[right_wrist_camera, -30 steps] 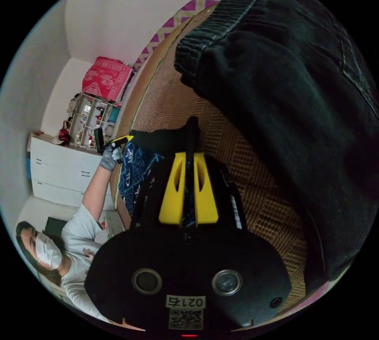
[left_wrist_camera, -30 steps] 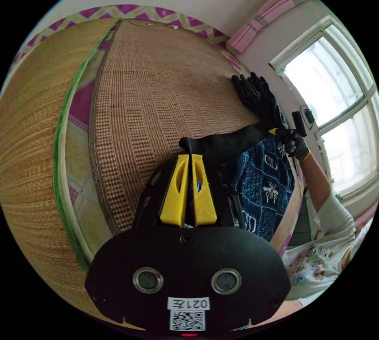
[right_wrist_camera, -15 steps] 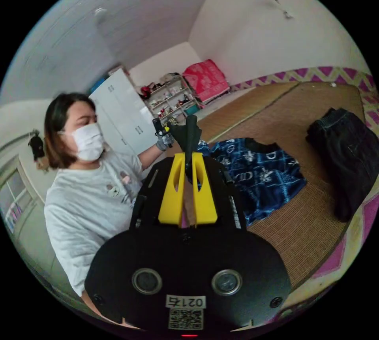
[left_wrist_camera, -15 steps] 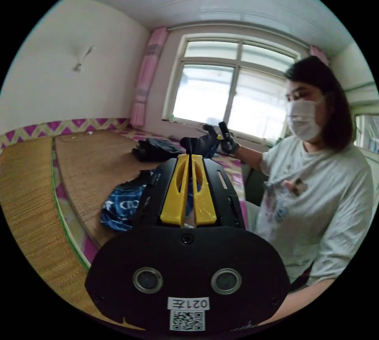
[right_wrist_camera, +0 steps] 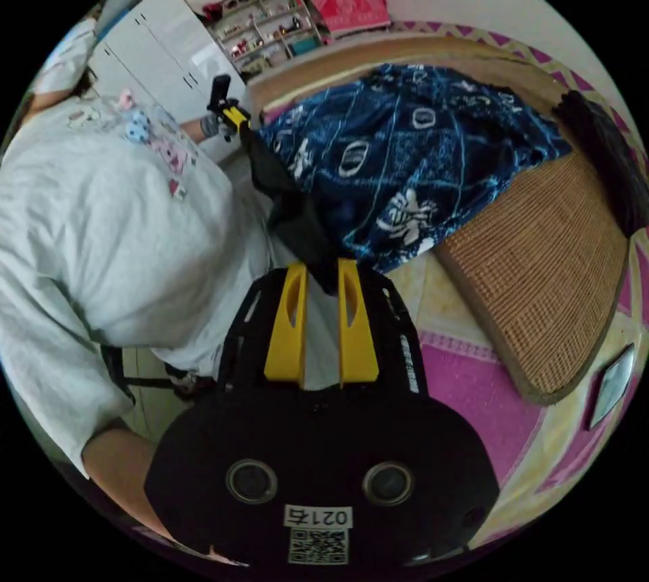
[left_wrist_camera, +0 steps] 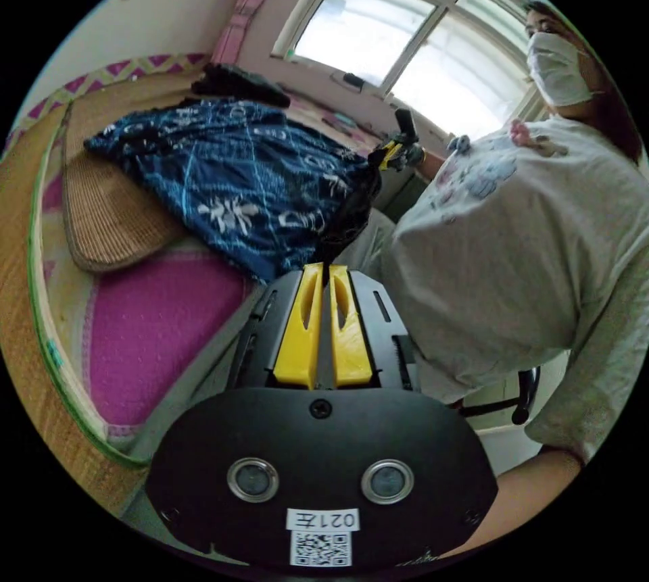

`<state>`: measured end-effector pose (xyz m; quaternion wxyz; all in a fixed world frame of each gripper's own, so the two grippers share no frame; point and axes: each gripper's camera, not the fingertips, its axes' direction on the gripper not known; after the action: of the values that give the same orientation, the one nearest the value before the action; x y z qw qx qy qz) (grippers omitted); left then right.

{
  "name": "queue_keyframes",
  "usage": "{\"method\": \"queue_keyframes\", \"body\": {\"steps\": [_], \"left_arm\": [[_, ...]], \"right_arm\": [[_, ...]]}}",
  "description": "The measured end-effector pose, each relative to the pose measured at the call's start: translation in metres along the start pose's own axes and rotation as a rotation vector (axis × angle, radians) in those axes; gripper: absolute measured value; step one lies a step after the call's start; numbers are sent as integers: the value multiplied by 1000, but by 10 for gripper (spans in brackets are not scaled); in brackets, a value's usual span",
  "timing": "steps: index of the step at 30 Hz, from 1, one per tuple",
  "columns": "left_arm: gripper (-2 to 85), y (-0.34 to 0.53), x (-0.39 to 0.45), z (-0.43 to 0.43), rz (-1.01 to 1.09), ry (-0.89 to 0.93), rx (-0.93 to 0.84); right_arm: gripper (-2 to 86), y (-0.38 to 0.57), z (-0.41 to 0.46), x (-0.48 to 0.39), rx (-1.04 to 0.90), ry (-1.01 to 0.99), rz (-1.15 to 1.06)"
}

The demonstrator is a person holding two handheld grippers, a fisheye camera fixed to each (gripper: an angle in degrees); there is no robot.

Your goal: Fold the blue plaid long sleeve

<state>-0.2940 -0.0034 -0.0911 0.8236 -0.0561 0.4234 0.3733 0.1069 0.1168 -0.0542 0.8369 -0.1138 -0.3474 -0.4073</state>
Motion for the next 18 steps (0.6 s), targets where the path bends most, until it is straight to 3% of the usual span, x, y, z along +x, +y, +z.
{"method": "queue_keyframes", "body": {"steps": [4, 9, 14, 18], "left_arm": [[41, -7, 22, -23, -16, -124, 46], [69, -89, 37, -26, 73, -412, 110], [76, -155, 5, 21, -25, -556, 164], [75, -177, -13, 51, -178, -612, 158]], "right_arm": [[105, -8, -42, -27, 43, 64, -48], [104, -122, -64, -18, 168, 337, -94], [96, -298, 21, 10, 186, 486, -90], [110, -380, 90, 23, 70, 512, -93]]}}
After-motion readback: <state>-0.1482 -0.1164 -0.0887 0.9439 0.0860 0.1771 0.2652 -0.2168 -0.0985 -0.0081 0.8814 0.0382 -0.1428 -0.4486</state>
